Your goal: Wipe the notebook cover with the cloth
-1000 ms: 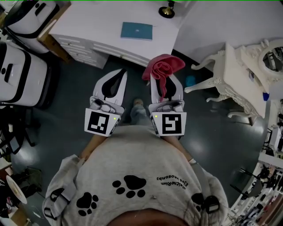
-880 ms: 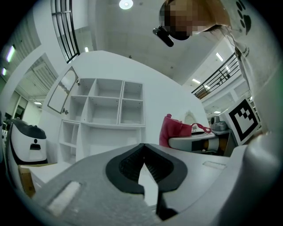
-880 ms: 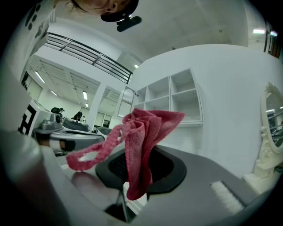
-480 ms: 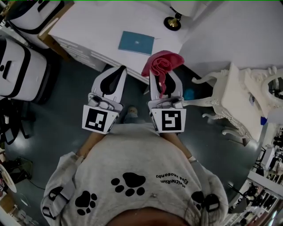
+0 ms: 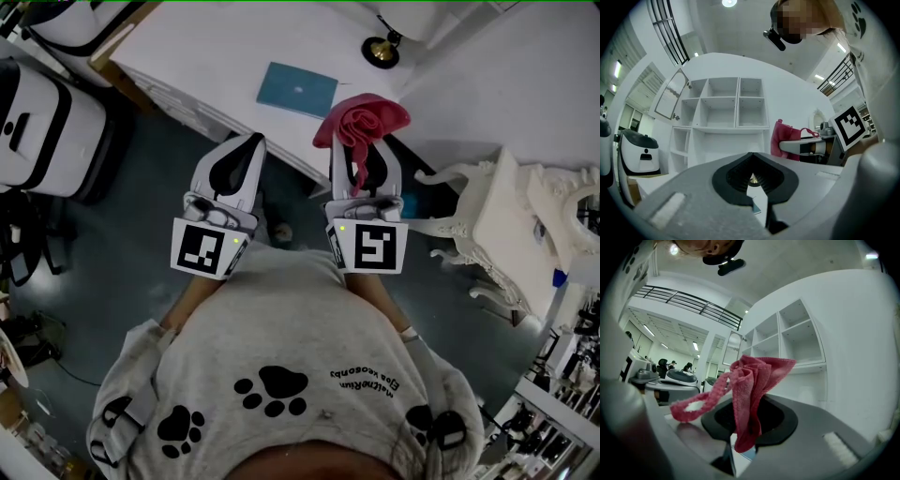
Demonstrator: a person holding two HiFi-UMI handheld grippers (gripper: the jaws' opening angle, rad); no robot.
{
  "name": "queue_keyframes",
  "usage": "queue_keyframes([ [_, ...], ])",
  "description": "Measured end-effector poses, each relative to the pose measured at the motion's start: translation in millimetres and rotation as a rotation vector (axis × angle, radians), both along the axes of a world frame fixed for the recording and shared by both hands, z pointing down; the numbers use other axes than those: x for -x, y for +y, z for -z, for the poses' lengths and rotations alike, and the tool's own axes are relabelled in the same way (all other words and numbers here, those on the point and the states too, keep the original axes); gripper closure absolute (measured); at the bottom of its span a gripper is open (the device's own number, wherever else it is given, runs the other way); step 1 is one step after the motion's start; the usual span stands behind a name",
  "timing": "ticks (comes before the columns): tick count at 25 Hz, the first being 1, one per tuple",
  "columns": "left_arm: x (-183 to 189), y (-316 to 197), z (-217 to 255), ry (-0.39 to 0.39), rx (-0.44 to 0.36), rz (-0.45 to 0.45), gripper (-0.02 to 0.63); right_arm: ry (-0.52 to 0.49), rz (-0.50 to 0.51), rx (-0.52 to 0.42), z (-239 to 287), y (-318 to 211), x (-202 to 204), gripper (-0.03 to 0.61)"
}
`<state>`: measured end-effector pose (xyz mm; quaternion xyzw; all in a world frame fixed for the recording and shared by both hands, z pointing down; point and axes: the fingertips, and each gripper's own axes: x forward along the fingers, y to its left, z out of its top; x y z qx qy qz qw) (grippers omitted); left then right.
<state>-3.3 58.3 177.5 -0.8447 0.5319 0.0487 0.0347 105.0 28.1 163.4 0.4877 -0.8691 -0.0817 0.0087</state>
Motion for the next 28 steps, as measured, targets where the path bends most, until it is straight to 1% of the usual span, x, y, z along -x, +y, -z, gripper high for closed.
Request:
queue_keyframes([
  [5,10.2,-19.9,-1.6,0.004,0.008,0.006,0.609,0.002,-0.01,0.0,0.2,-17.6,4.8,0.505],
  [9,17.3,-47.7,-0.9,0.006,0.003,-0.013,0.609,0.011,-0.023,0.008,-3.6,-39.6,12.5,0.503],
  [14,30.2,-91.2,-6.0,0.009,0.019,-0.058,0.609,0.013,-0.054,0.037,-9.2,-77.7,28.7,0.505],
  [22,41.1,-166.5,-8.2,0.014,0.026,-0.14,0.609,0.041,-0.127,0.054,-16.5,-143.2,40.1,0.505],
  [28,50.1,-204.6,-10.9,0.011,0.036,-0.21,0.609,0.048,-0.194,0.062,-18.7,-175.1,50.2,0.503],
])
